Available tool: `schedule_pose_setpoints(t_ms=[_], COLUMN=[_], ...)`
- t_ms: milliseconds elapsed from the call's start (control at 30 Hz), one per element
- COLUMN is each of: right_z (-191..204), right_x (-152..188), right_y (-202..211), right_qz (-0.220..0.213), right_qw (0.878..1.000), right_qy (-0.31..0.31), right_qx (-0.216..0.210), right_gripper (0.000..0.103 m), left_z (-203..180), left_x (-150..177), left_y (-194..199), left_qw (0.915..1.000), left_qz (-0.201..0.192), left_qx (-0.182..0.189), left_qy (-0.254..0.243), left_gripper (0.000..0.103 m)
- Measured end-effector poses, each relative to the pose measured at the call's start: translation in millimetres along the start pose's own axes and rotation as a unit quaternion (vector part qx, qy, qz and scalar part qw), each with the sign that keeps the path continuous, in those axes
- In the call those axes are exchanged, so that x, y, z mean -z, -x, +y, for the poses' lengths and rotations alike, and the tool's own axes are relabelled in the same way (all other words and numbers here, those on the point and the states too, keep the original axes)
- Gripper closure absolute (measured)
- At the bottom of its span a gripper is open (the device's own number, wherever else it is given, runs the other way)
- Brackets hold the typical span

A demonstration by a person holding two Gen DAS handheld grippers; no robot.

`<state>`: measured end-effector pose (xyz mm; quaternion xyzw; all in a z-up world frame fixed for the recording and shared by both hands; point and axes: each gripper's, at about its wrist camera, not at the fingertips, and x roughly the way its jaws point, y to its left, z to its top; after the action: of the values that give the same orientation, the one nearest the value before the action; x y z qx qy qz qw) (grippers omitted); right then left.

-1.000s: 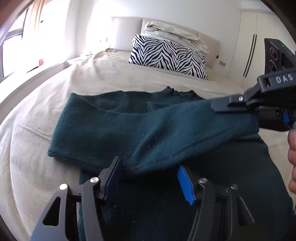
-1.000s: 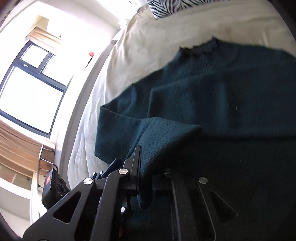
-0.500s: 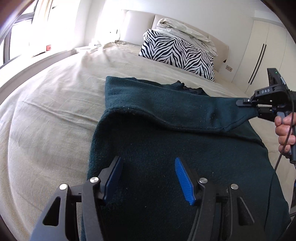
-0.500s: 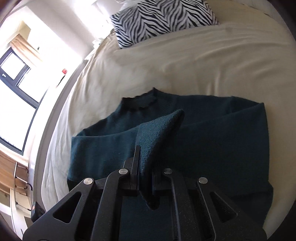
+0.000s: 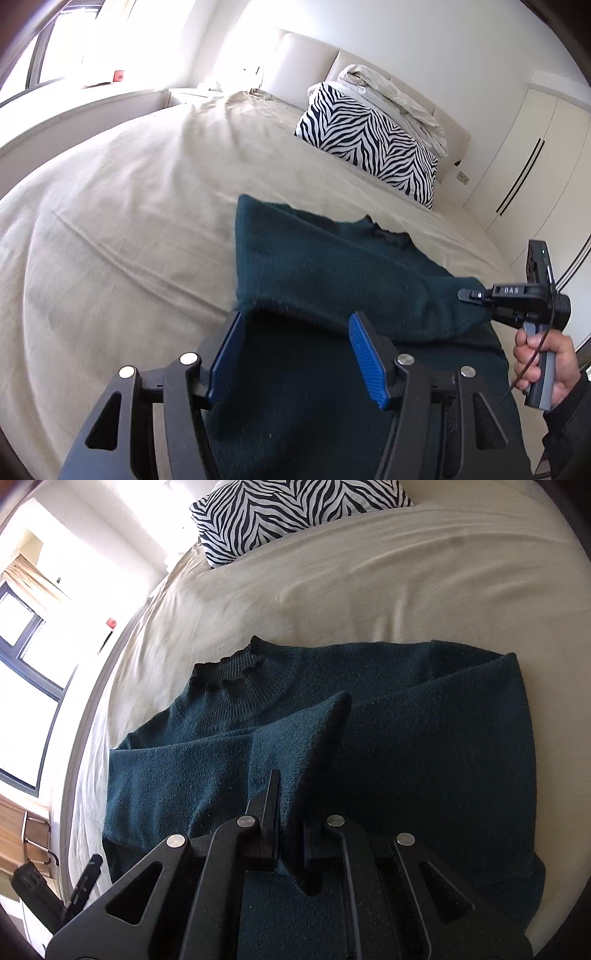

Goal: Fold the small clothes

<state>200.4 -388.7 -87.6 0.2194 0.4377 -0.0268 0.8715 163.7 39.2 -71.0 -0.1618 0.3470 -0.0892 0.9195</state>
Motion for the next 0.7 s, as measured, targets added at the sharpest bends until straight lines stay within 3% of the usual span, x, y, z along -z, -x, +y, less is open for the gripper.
schedule_pose_setpoints(t_ms=[200,333,433,500,567,700], right_z=[9.2,-0.2,-17.6,-27.4,-31.8,-37.7], right_x=[-7.0,-5.0,-0.7,2.6,3.4,-1.2], right_y=[5.9,-1.4,-13.7,-16.6,-16.2,-14.3], right_qz=[-0.013,-0.002,0.009,0.004,0.003,0.015], right_qw=[1.000,1.000,1.000,1.000,0.999,0.999], right_qy=[0.020,0.016,-0.007,-0.024,-0.028,-0.034], right_qx=[0.001,0.013,0.011,-0.007,-0.016,-0.017], right_gripper=[0.096,0.096,0.094,0.094,0.093,0.087], left_z=[-2.8,-6.7,1.3,13.7,20.7,26.7], left_x=[-45.8,-70.3,-75.0,-68.0,-65.2,-63.0], left_y=[-19.2,-54.2,-100.4,-127.5,-133.3,-130.5], left_qw=[0.9998,0.9998,0.9980,0.9951,0.9950,0.9948], left_qz=[-0.020,0.005,0.058,0.095,0.092,0.092], left_qx=[-0.002,-0.005,-0.015,-0.026,-0.036,-0.037], left_qy=[-0.007,-0.019,-0.016,-0.008,-0.015,-0.024], left_gripper=[0.044,0.046,0.057,0.069,0.079,0.086])
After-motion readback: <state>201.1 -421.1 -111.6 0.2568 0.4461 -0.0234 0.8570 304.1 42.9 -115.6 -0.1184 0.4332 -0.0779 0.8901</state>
